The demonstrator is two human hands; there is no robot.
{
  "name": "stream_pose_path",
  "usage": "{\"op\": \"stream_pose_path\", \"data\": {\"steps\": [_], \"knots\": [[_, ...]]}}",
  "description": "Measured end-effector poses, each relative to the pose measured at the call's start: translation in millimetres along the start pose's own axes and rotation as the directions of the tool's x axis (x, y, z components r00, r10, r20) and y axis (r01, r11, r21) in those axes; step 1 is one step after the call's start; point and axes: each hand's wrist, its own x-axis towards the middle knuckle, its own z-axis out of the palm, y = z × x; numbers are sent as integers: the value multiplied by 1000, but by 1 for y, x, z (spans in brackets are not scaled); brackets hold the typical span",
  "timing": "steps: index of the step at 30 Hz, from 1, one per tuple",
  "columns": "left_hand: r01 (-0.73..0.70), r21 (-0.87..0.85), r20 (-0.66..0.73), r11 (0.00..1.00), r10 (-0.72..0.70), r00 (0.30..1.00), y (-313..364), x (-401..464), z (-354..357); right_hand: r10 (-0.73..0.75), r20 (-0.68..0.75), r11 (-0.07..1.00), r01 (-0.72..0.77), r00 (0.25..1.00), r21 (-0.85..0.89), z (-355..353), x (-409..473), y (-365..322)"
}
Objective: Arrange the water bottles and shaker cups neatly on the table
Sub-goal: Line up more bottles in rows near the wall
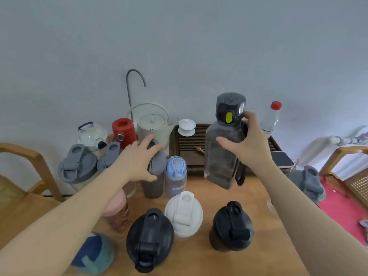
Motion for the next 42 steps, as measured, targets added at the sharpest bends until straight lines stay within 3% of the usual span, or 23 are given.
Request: {"op": "stream_pose_path", "data": {"steps": [3, 6, 12, 16, 26, 37, 40, 42], "knots": [[-25, 22, 8, 999, 25, 1000, -1, -2, 1, -93, 7, 994, 92, 996, 62, 7, 30, -32], [-36, 7, 17, 999, 36, 999, -3, -1, 4, -123, 131, 992, 118, 984, 46, 33, 61, -49], [-104, -276, 43, 955, 120, 992, -27, -7, 9, -143, 347, 989, 146, 927, 18, 97, 102, -57], [-154, -337, 32, 929, 175, 984, -41, -10, 11, -101, 523, 995, 99, 846, 33, 136, 109, -39], [-198, -342, 21, 919, 218, 976, -57, -2, 9, -132, 642, 991, 118, 755, 65, 186, 99, -15], [-174, -369, 40, 913, 203, 978, -56, -3, 12, -6, 810, 1000, -10, 587, 15, 191, 104, 6], [-174, -375, -79, 910, 156, 985, -67, -10, 3, 42, 854, 998, -67, 518, -8, 177, 110, -1], [-99, -403, -201, 910, 17, 979, -87, -16, -5, 38, 833, 987, -152, 552, 56, 161, 114, -19]]}}
